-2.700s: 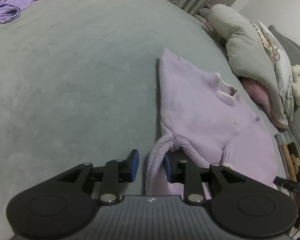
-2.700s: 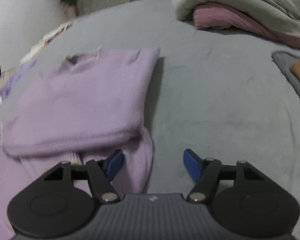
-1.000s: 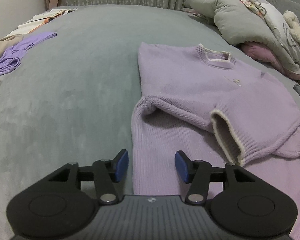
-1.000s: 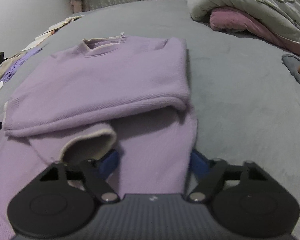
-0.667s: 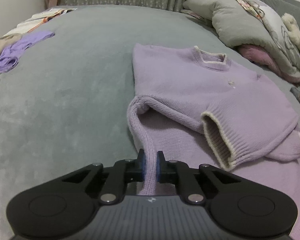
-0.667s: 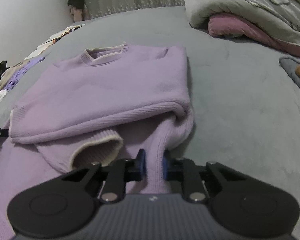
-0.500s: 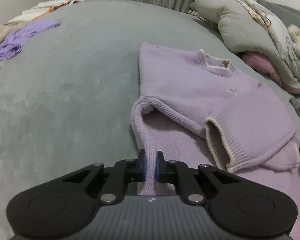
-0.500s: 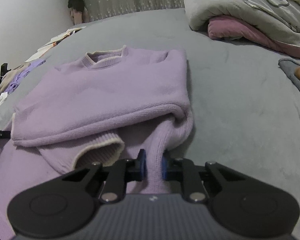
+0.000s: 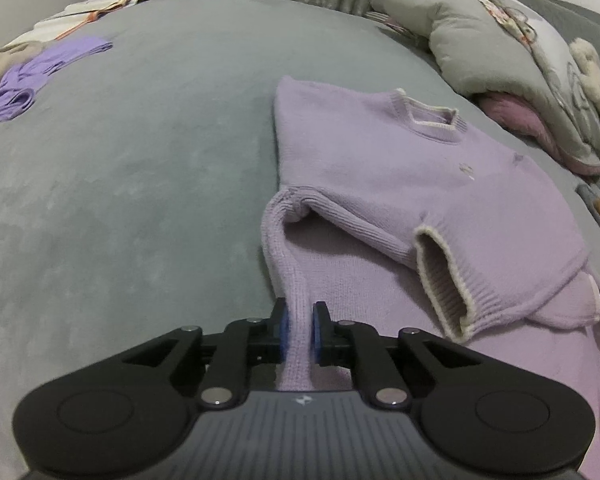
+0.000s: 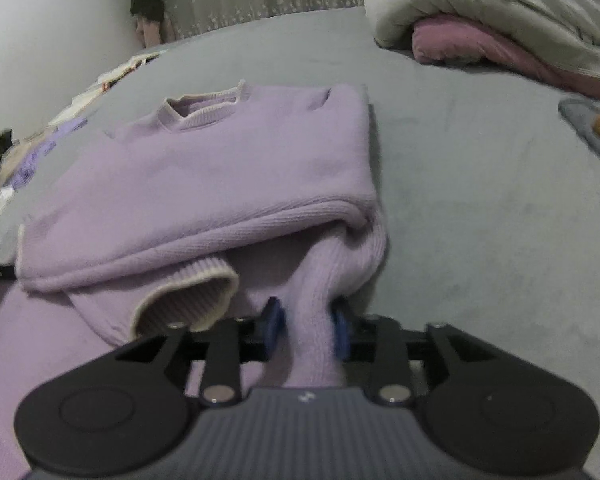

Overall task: Fold clothes
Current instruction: 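Grasp the side edge with both grippers and lift it toward the sleeve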

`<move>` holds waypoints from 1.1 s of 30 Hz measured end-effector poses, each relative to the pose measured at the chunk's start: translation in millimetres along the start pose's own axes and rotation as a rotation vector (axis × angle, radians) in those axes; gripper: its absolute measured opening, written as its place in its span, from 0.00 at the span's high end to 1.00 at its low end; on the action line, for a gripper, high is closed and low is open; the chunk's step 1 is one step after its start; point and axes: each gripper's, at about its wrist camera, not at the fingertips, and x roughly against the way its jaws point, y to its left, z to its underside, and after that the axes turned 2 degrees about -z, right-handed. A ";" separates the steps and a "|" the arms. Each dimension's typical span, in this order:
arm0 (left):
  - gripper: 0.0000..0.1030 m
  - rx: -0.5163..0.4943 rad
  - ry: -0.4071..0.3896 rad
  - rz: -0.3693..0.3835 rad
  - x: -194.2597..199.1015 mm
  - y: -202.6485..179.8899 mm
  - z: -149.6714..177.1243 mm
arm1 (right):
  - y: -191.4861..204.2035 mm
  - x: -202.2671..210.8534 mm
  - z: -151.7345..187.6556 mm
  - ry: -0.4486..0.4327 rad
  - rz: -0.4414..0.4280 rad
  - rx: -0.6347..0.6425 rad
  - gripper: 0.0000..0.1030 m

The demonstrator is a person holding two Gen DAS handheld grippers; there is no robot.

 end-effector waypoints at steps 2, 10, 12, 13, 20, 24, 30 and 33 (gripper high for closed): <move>0.82 0.059 0.018 0.034 1.3 9.6 0.5 | -2.7 -0.4 3.8 -0.012 -0.030 -0.017 0.52; 0.62 0.113 0.002 0.080 25.3 12.2 35.2 | 26.0 7.4 25.8 -0.024 0.009 0.010 0.15; 0.59 0.099 -0.013 0.072 34.4 4.6 47.7 | 25.3 14.3 33.3 -0.034 0.009 -0.034 0.15; 0.59 0.102 -0.026 0.058 39.6 0.9 54.6 | 25.0 18.7 38.9 -0.039 0.006 -0.049 0.15; 0.74 0.165 -0.079 0.044 53.9 -6.6 78.3 | 22.5 46.4 72.7 -0.076 -0.049 -0.173 0.56; 0.91 0.193 -0.059 0.080 54.3 -2.5 74.2 | 15.8 49.6 78.7 -0.081 -0.038 -0.236 0.84; 0.94 0.271 -0.059 0.102 58.9 7.2 78.2 | 17.8 55.6 82.1 -0.113 -0.004 -0.301 0.87; 0.94 0.293 -0.066 0.111 62.6 12.4 82.8 | 19.1 58.4 82.7 -0.127 0.013 -0.309 0.87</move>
